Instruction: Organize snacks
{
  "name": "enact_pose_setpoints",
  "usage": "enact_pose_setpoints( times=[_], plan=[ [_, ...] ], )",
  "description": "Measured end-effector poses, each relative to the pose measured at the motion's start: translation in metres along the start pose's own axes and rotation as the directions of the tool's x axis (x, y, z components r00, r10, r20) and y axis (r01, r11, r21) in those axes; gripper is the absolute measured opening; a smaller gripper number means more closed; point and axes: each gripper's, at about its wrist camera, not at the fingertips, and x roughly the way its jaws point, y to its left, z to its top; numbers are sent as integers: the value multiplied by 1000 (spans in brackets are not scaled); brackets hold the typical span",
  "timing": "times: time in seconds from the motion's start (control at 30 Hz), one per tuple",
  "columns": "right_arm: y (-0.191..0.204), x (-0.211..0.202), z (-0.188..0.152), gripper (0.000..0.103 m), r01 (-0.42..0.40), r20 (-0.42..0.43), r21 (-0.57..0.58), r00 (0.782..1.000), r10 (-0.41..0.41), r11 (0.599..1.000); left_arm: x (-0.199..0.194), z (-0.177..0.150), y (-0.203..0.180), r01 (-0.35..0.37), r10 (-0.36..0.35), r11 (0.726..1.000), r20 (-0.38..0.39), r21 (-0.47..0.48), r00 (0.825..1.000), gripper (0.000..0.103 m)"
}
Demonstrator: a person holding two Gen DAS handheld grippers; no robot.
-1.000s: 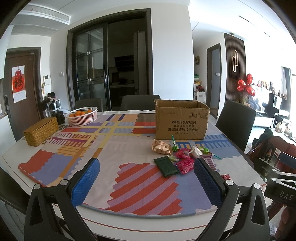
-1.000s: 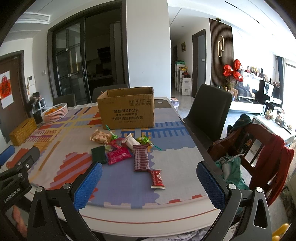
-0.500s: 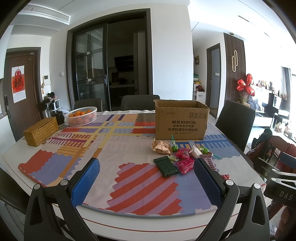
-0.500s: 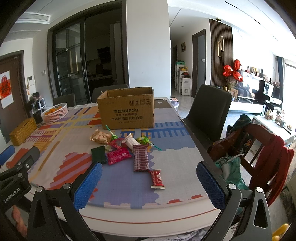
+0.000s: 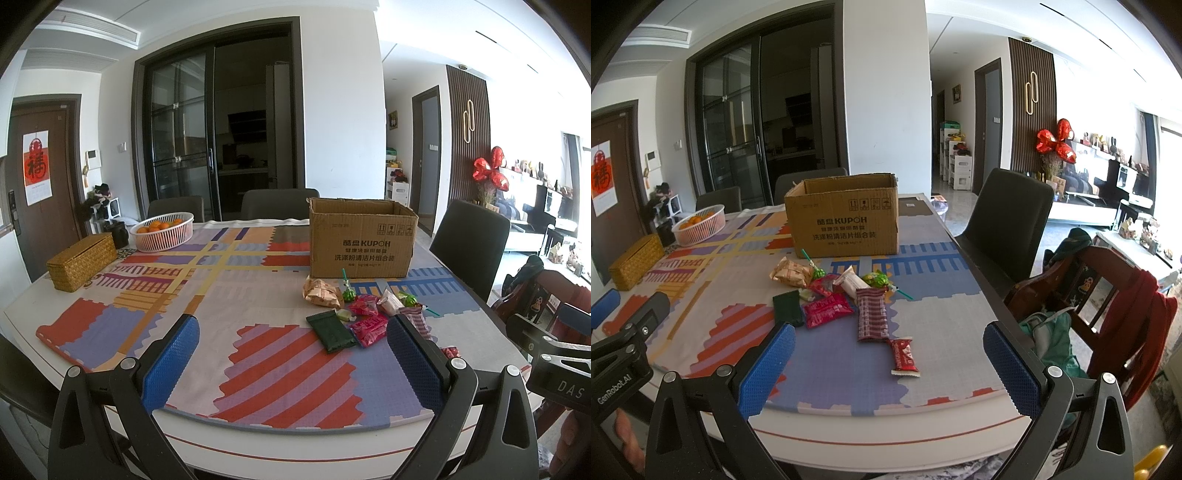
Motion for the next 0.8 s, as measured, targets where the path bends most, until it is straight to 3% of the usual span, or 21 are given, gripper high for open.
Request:
enact_pose_setpoints(
  times=[0.37,0.8],
  plan=[
    [1,2,1,103,0,-5,1,1000,0,1000,0,-1,-1,-2,2,1000,-9,3,1000,103],
    [-6,25,2,103,-14,-77,7,997,15,1000,28,0,-11,2,1,999,-85,35,996,103]
  ],
)
